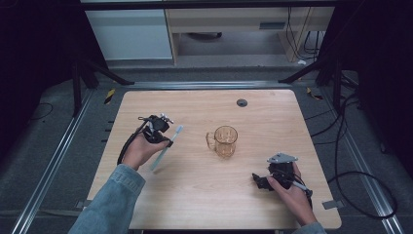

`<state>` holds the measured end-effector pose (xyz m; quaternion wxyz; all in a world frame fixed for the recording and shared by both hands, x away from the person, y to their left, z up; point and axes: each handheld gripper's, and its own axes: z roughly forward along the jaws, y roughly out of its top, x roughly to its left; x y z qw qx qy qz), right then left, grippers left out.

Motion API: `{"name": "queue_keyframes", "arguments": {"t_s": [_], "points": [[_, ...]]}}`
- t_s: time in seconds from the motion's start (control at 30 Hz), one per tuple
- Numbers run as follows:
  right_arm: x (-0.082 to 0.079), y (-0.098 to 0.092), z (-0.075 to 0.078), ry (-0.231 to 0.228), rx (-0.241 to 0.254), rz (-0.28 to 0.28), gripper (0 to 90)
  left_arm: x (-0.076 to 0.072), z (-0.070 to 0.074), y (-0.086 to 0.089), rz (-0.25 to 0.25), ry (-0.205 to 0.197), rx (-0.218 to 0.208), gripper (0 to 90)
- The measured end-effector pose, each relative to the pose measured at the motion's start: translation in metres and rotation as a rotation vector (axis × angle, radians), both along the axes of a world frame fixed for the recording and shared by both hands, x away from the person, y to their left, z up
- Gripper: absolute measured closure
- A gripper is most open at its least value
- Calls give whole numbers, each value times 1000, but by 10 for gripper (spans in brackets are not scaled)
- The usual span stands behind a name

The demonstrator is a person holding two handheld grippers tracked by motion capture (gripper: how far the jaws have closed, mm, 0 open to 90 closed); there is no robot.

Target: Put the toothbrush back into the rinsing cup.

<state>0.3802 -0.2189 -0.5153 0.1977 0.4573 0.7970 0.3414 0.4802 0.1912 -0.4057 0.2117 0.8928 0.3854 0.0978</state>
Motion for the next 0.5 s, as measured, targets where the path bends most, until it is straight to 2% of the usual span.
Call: {"name": "queue_keyframes", "arguments": {"t_s": [0.23,0.5], "points": [[0,0,0,0,0,0,5,-2,9,-14,-15,-34,-45,788],[-1,-1,0,3,0,5,7,-2,11,-29,-31,-47,-76,789]]}}
